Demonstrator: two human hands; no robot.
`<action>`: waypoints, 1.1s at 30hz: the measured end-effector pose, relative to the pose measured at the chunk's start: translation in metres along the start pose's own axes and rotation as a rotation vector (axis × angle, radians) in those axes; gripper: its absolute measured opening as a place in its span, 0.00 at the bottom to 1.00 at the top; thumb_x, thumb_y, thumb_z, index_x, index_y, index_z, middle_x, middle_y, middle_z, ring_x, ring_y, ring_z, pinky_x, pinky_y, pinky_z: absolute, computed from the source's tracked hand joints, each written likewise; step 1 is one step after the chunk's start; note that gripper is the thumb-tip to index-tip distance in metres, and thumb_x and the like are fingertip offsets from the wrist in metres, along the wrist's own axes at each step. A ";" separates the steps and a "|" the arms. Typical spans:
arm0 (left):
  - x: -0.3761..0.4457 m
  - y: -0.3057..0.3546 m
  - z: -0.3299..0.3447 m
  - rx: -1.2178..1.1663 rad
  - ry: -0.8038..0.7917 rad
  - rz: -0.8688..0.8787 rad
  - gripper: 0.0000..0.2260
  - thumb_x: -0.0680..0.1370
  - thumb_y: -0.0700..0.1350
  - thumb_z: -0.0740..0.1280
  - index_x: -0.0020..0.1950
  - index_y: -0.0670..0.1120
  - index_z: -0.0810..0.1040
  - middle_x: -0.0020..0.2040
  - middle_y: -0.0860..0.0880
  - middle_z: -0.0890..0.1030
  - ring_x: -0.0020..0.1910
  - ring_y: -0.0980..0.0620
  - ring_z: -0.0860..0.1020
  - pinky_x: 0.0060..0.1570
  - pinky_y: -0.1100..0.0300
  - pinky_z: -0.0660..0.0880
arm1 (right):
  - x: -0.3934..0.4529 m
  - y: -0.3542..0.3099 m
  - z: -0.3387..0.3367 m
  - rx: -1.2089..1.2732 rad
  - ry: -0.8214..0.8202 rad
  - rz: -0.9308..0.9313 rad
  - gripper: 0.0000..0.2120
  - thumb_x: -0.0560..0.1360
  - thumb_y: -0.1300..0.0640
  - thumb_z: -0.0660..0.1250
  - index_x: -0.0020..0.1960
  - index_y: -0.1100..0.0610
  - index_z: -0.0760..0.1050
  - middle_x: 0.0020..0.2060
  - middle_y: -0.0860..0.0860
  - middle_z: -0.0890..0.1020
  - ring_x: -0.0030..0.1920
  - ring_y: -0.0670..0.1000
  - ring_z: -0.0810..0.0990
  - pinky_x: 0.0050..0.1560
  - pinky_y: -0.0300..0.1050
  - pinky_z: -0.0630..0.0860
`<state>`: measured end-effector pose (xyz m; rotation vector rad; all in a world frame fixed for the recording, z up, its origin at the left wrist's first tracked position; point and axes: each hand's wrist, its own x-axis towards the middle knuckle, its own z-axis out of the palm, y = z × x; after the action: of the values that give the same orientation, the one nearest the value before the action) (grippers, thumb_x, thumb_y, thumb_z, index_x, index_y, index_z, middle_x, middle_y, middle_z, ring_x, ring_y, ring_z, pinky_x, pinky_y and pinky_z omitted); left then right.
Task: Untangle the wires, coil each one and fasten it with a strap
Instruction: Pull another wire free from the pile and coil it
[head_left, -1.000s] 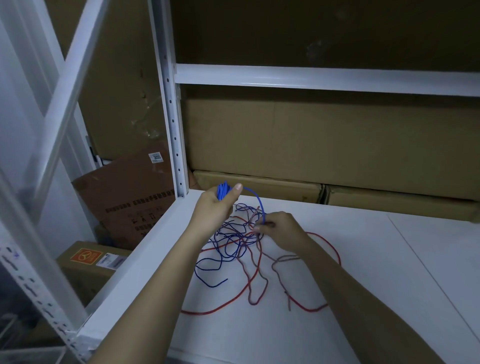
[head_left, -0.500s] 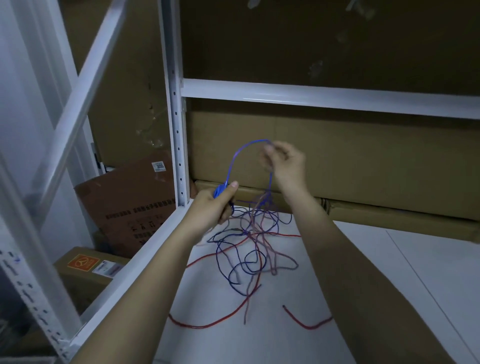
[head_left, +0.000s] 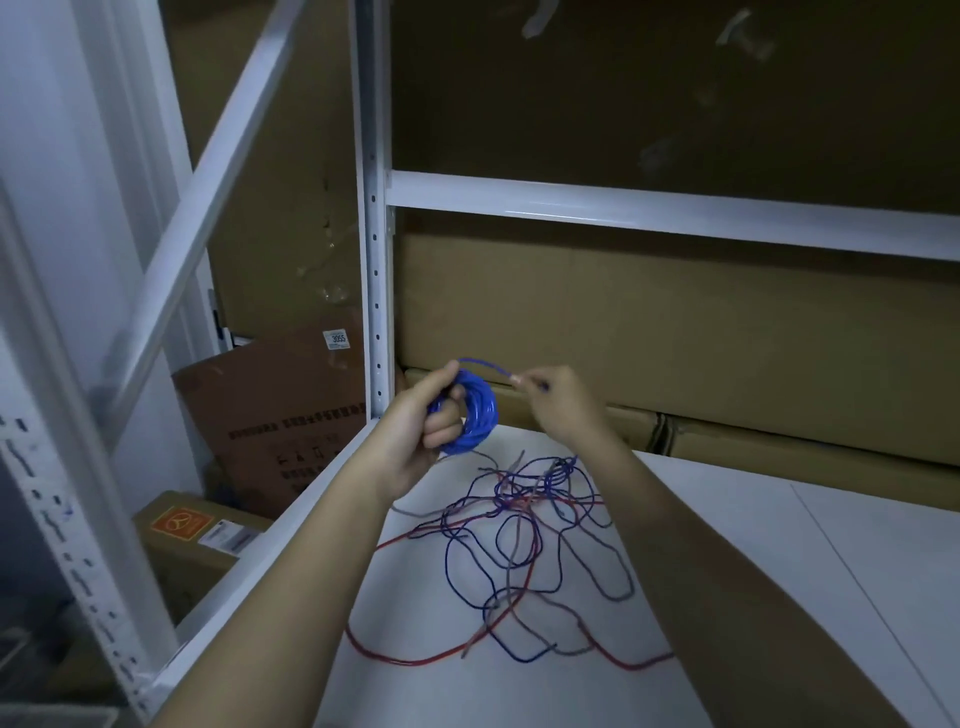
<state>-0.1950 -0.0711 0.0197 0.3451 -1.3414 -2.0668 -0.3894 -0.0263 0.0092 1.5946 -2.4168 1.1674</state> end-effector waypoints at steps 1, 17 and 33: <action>-0.001 0.000 0.000 -0.140 -0.003 0.021 0.14 0.77 0.51 0.62 0.35 0.45 0.71 0.20 0.54 0.56 0.19 0.58 0.52 0.18 0.66 0.56 | -0.009 -0.001 0.007 -0.059 -0.013 -0.050 0.13 0.79 0.45 0.62 0.50 0.50 0.82 0.35 0.50 0.80 0.38 0.53 0.77 0.38 0.47 0.72; -0.003 -0.057 -0.031 1.438 -0.024 -0.072 0.26 0.79 0.67 0.48 0.33 0.49 0.68 0.26 0.51 0.73 0.35 0.55 0.70 0.43 0.57 0.64 | -0.079 0.022 0.029 0.260 -0.214 -0.214 0.04 0.78 0.58 0.65 0.46 0.55 0.79 0.37 0.44 0.79 0.39 0.42 0.76 0.41 0.37 0.71; 0.001 -0.032 -0.001 0.378 0.161 0.050 0.22 0.84 0.54 0.51 0.37 0.42 0.71 0.21 0.50 0.61 0.21 0.54 0.57 0.24 0.64 0.58 | -0.051 0.068 0.029 0.142 -0.287 0.131 0.12 0.82 0.55 0.58 0.44 0.58 0.76 0.39 0.56 0.78 0.34 0.47 0.76 0.34 0.39 0.71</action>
<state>-0.2068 -0.0635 -0.0090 0.6195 -1.6191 -1.6984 -0.4085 0.0100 -0.0706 1.7798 -2.7068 1.2311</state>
